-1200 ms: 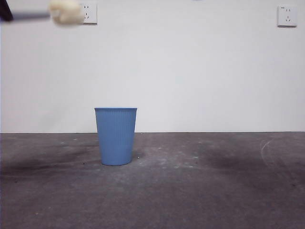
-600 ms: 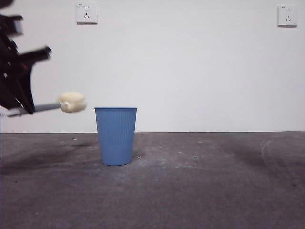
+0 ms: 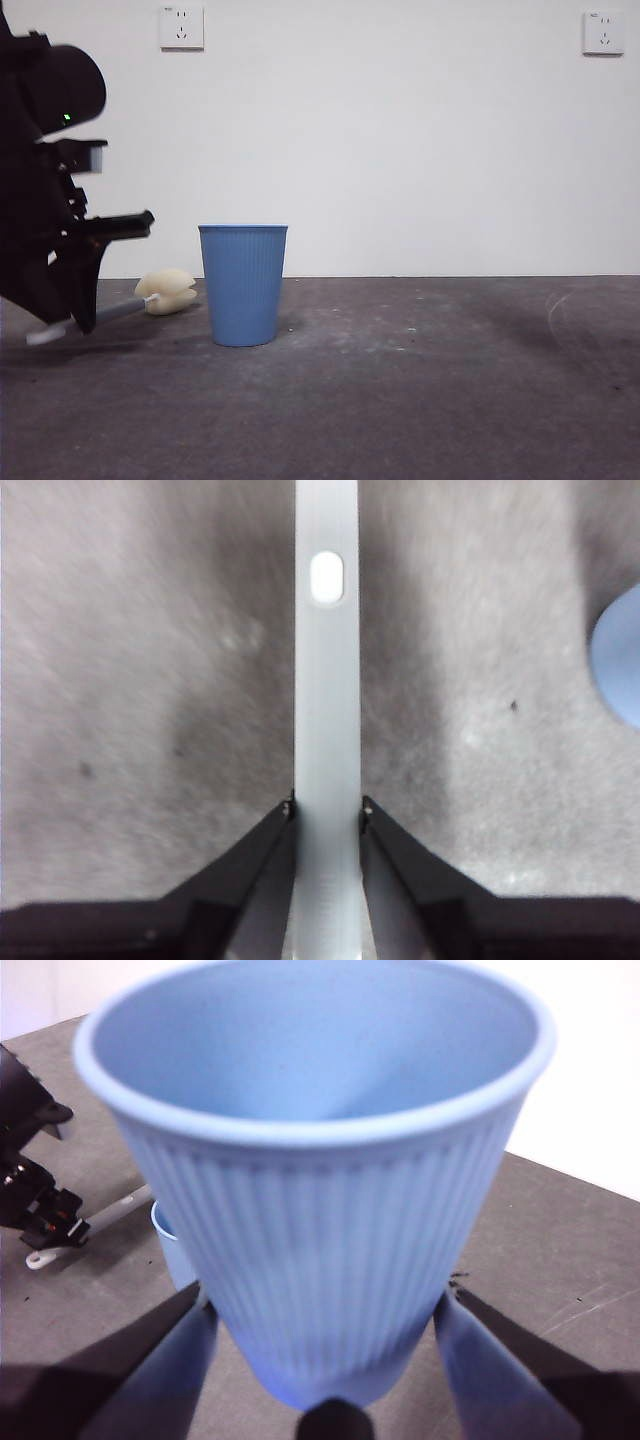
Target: Pick up the cup brush,pick up the cup,insert the brush into the cup,clean the cup,put the cup brush back,put the cup back to the fixed position on the table
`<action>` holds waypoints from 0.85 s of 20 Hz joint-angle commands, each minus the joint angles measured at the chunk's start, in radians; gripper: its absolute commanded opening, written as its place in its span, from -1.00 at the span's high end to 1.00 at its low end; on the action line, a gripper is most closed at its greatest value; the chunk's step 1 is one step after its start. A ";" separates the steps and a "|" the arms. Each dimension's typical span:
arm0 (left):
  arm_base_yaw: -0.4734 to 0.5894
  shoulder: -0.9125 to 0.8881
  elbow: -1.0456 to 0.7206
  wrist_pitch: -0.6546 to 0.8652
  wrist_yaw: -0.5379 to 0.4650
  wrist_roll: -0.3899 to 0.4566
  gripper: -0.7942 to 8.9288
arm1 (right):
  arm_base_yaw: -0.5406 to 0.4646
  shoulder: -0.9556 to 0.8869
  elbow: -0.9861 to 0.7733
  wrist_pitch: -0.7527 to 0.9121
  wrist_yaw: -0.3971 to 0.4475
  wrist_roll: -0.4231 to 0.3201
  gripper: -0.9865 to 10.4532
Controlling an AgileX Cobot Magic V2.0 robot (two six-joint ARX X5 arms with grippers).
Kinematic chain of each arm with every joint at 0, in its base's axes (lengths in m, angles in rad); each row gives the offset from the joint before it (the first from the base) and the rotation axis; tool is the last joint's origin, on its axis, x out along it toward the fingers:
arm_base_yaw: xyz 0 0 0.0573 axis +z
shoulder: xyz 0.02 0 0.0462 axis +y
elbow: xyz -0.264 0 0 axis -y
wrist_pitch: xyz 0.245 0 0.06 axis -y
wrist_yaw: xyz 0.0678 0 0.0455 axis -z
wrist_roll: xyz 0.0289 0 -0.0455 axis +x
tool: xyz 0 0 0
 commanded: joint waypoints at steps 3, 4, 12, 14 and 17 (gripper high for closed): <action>-0.021 0.034 -0.012 0.009 -0.047 -0.064 0.85 | 0.003 0.000 0.003 0.008 0.004 0.010 0.86; -0.024 0.036 -0.012 0.008 -0.058 -0.069 0.85 | 0.003 0.000 0.003 0.005 0.004 0.010 0.86; -0.025 0.038 -0.012 -0.058 -0.053 -0.076 0.17 | 0.004 0.000 0.003 -0.013 0.003 0.011 0.86; -0.025 0.037 -0.011 -0.060 -0.052 -0.072 0.17 | 0.004 0.000 0.003 -0.016 0.003 0.011 0.86; -0.024 0.010 -0.009 -0.075 -0.052 -0.056 0.17 | 0.003 0.000 0.003 -0.034 0.003 0.011 0.86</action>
